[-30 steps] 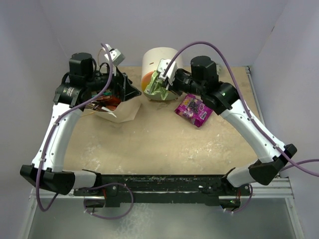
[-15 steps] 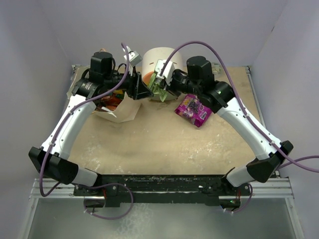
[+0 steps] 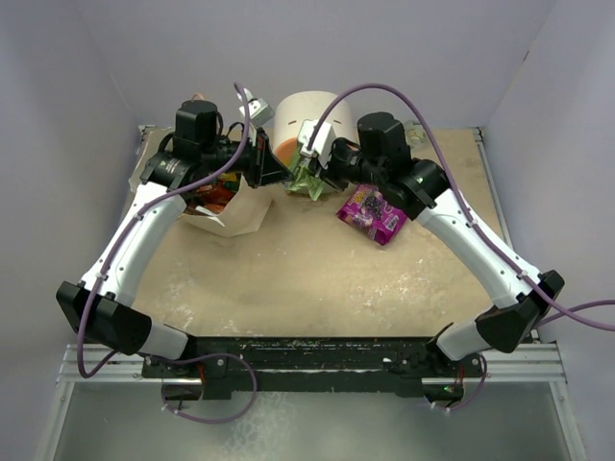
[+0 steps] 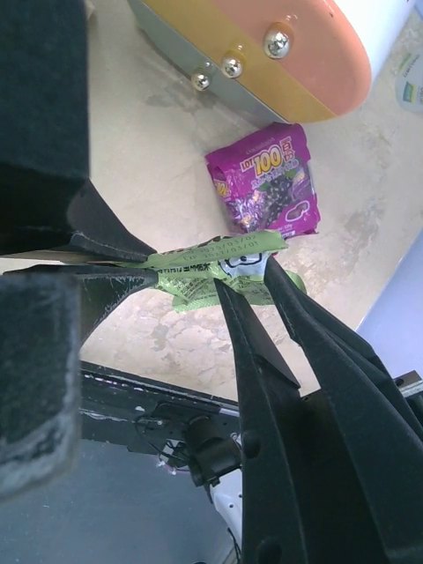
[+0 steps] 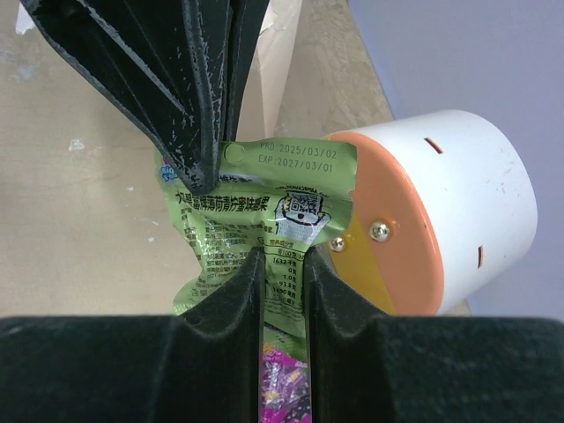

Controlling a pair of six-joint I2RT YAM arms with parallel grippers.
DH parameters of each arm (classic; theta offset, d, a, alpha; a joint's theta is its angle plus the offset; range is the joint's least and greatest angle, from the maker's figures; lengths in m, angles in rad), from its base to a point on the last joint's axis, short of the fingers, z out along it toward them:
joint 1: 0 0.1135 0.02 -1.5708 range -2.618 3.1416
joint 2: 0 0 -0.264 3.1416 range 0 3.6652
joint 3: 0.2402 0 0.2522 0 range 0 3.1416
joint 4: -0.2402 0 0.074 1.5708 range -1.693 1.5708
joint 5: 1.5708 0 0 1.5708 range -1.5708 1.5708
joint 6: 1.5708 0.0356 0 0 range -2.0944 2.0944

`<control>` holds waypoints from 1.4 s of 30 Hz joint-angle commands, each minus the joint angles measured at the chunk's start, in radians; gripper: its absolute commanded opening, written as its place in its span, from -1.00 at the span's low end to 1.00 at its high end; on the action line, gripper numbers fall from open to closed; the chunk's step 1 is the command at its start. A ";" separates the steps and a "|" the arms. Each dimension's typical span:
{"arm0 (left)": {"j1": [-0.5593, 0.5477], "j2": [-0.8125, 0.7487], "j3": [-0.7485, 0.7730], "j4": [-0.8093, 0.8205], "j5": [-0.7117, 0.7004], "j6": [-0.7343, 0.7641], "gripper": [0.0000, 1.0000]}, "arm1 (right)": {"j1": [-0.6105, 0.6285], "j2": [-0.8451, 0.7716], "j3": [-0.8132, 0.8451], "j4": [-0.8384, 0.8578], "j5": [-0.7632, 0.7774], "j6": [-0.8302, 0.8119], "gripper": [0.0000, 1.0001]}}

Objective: Place the snacks into the paper bag
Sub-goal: Place the snack in the paper bag.

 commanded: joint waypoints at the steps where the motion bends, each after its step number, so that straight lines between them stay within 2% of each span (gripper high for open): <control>1: -0.009 -0.025 -0.015 0.054 0.048 0.025 -1.00 | 0.002 -0.047 0.001 0.035 -0.005 0.012 -1.00; 4: -0.008 -0.041 -0.019 0.048 0.052 0.053 -1.00 | 0.002 -0.052 -0.009 0.035 -0.004 0.012 -0.95; 8: -0.008 -0.071 -0.016 0.006 0.055 0.132 -1.00 | 0.001 -0.064 -0.037 0.030 -0.043 0.012 -0.66; 12: -0.006 -0.113 -0.016 -0.055 0.058 0.235 -1.00 | -0.006 -0.104 -0.105 0.010 -0.083 -0.034 -0.19; 14: 0.000 -0.134 -0.017 -0.085 0.053 0.281 -1.00 | -0.019 -0.122 -0.132 -0.015 -0.130 -0.056 0.26; 15: 0.005 -0.144 -0.015 -0.097 0.049 0.298 -1.00 | -0.025 -0.131 -0.141 -0.028 -0.159 -0.067 0.41; 17: 0.020 -0.164 -0.013 -0.118 0.039 0.321 -1.00 | -0.044 -0.149 -0.157 -0.046 -0.208 -0.072 0.56; 25: 0.128 -0.254 0.005 -0.211 -0.011 0.436 -1.00 | -0.129 -0.219 -0.250 -0.054 -0.257 -0.090 0.60; 34: 0.247 -0.364 0.054 -0.363 -0.285 0.679 -1.00 | -0.277 -0.331 -0.472 -0.019 -0.269 -0.096 0.58; 39: 0.321 -0.377 0.121 -0.424 -0.396 0.797 -1.00 | -0.341 -0.407 -0.616 0.027 -0.274 -0.061 0.57; 42: 0.328 -0.361 0.156 -0.466 -0.465 0.880 -1.00 | -0.372 -0.446 -0.700 0.044 -0.266 -0.048 0.56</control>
